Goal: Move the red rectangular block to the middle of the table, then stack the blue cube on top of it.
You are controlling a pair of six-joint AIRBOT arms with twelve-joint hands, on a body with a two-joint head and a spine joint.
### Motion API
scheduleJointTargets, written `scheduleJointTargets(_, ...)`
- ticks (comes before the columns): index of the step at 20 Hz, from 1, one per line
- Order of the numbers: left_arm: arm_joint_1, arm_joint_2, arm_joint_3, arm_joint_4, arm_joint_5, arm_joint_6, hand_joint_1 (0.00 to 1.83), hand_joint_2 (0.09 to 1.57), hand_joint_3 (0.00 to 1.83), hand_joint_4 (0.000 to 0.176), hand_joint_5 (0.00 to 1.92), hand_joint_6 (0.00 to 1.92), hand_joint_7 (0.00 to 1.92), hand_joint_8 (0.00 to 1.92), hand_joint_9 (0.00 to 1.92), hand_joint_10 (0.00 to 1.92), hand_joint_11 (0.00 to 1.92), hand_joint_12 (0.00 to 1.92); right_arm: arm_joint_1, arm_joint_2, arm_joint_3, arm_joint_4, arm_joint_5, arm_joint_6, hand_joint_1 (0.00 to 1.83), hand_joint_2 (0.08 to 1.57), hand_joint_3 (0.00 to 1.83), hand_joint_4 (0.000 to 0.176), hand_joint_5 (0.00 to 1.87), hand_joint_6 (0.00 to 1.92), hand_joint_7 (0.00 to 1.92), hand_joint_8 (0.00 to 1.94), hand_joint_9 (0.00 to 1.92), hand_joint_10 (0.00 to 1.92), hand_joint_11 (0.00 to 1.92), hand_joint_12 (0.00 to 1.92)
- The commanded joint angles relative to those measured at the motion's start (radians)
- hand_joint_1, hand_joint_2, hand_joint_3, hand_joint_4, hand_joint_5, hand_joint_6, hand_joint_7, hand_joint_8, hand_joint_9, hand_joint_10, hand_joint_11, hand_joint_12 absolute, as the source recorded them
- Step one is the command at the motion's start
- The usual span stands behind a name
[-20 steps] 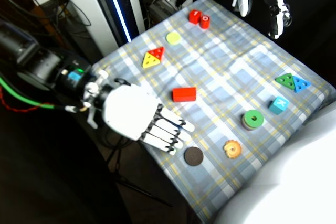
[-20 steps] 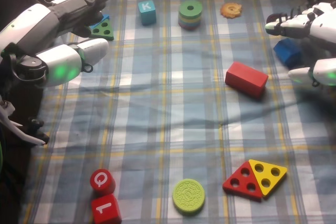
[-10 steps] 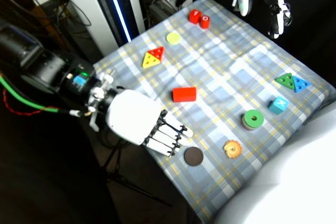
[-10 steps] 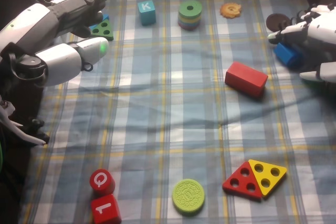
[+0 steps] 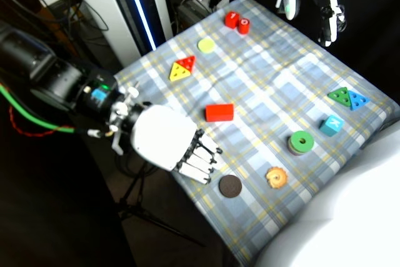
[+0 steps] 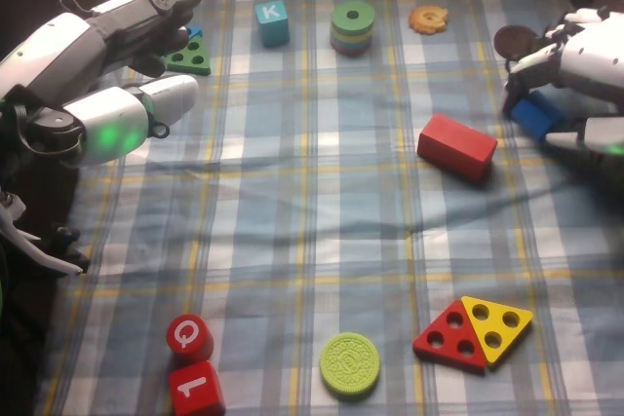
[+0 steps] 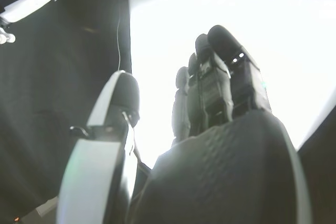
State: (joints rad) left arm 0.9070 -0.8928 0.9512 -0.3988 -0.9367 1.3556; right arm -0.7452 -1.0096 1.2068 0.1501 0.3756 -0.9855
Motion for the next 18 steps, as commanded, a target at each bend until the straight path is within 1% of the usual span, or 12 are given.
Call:
scheduleJointTargets(1, -0.007, 0.006, 0.001, 0.014, -0.127, -0.012, 0.89, 1.38, 0.00, 0.000, 0.26, 0.00, 0.27, 0.00, 0.32, 0.17, 0.00, 1.36, 0.012, 0.008, -0.008, -0.013, 0.149, 0.000, 1.10, 1.37, 0.01, 0.000, 0.61, 1.43, 0.47, 1.91, 0.13, 1.89, 0.00, 1.92)
scheduleJointTargets(5, -0.004, 0.006, 0.001, 0.011, -0.132, -0.012, 0.82, 1.38, 0.00, 0.000, 0.26, 0.00, 0.31, 0.01, 0.32, 0.19, 0.00, 1.42, 0.052, 0.025, -0.049, -0.146, 0.177, 0.061, 1.15, 1.33, 0.00, 0.000, 0.68, 1.26, 0.56, 1.86, 0.29, 1.92, 0.21, 1.92)
scheduleJointTargets(6, -0.004, 0.006, 0.001, 0.010, -0.132, -0.012, 0.83, 1.38, 0.00, 0.000, 0.26, 0.00, 0.30, 0.01, 0.31, 0.18, 0.00, 1.39, 0.060, 0.025, -0.049, -0.178, 0.177, 0.084, 1.15, 1.30, 0.00, 0.000, 0.72, 1.25, 0.62, 1.73, 0.34, 1.77, 0.21, 1.92)
scheduleJointTargets(8, -0.004, 0.006, 0.001, 0.009, -0.132, -0.012, 0.84, 1.38, 0.00, 0.000, 0.25, 0.00, 0.29, 0.00, 0.29, 0.18, 0.00, 1.39, 0.076, 0.025, -0.049, -0.228, 0.176, 0.112, 1.13, 1.30, 0.00, 0.000, 0.69, 1.31, 0.63, 1.66, 0.32, 1.59, 0.01, 1.92)
scheduleJointTargets(11, -0.003, 0.006, 0.001, 0.009, -0.131, -0.012, 0.83, 1.38, 0.00, 0.000, 0.26, 0.00, 0.27, 0.00, 0.29, 0.18, 0.00, 1.36, 0.113, 0.018, -0.049, -0.312, 0.142, 0.140, 1.12, 1.28, 0.00, 0.000, 0.74, 1.34, 0.62, 1.57, 0.34, 1.42, 0.02, 1.88)
scheduleJointTargets(12, -0.003, 0.006, 0.001, 0.009, -0.131, -0.012, 0.84, 1.37, 0.00, 0.000, 0.26, 0.00, 0.29, 0.01, 0.30, 0.19, 0.00, 1.39, 0.123, 0.014, -0.048, -0.334, 0.130, 0.145, 1.12, 1.29, 0.00, 0.000, 0.74, 1.35, 0.61, 1.58, 0.38, 1.44, 0.12, 1.86)
scheduleJointTargets(13, -0.002, 0.006, 0.001, 0.009, -0.131, -0.012, 0.86, 1.37, 0.00, 0.000, 0.27, 0.00, 0.30, 0.01, 0.31, 0.19, 0.00, 1.37, 0.132, 0.007, -0.048, -0.357, 0.117, 0.146, 1.09, 1.31, 0.00, 0.012, 0.68, 1.42, 0.61, 1.62, 0.40, 1.50, 0.16, 1.88)
scheduleJointTargets(14, -0.002, 0.006, 0.001, 0.009, -0.131, -0.012, 0.85, 1.37, 0.00, 0.000, 0.26, 0.00, 0.29, 0.00, 0.30, 0.18, 0.00, 1.30, 0.137, 0.001, -0.048, -0.369, 0.106, 0.147, 0.89, 1.34, 0.00, 0.066, 0.59, 1.57, 0.56, 1.42, 0.43, 1.52, 0.14, 1.90)
scheduleJointTargets(15, -0.002, 0.006, 0.001, 0.009, -0.131, -0.012, 0.85, 1.37, 0.00, 0.000, 0.26, 0.00, 0.29, 0.00, 0.30, 0.18, 0.00, 1.30, 0.140, -0.003, -0.048, -0.377, 0.100, 0.147, 0.89, 1.34, 0.00, 0.066, 0.59, 1.57, 0.56, 1.42, 0.43, 1.52, 0.14, 1.90)
scheduleJointTargets(16, -0.002, 0.006, 0.001, 0.009, -0.131, -0.012, 0.83, 1.38, 0.00, 0.000, 0.25, 0.00, 0.29, 0.00, 0.28, 0.18, 0.00, 1.30, 0.143, -0.010, -0.046, -0.388, 0.092, 0.147, 1.04, 1.33, 0.00, 0.013, 0.60, 1.49, 0.62, 1.61, 0.40, 1.55, 0.08, 1.92)
scheduleJointTargets(17, -0.002, 0.006, 0.001, 0.009, -0.131, -0.012, 0.83, 1.38, 0.00, 0.000, 0.25, 0.00, 0.29, 0.00, 0.29, 0.18, 0.00, 1.31, 0.144, -0.017, -0.045, -0.396, 0.084, 0.147, 1.10, 1.30, 0.00, 0.000, 0.66, 1.37, 0.67, 1.60, 0.44, 1.57, 0.13, 1.92)
scheduleJointTargets(18, -0.002, 0.006, 0.001, 0.009, -0.131, -0.012, 0.81, 1.38, 0.00, 0.000, 0.26, 0.00, 0.30, 0.00, 0.30, 0.18, 0.00, 1.33, 0.146, -0.025, -0.041, -0.405, 0.071, 0.147, 1.13, 1.27, 0.00, 0.000, 0.71, 1.29, 0.73, 1.56, 0.49, 1.59, 0.18, 1.92)
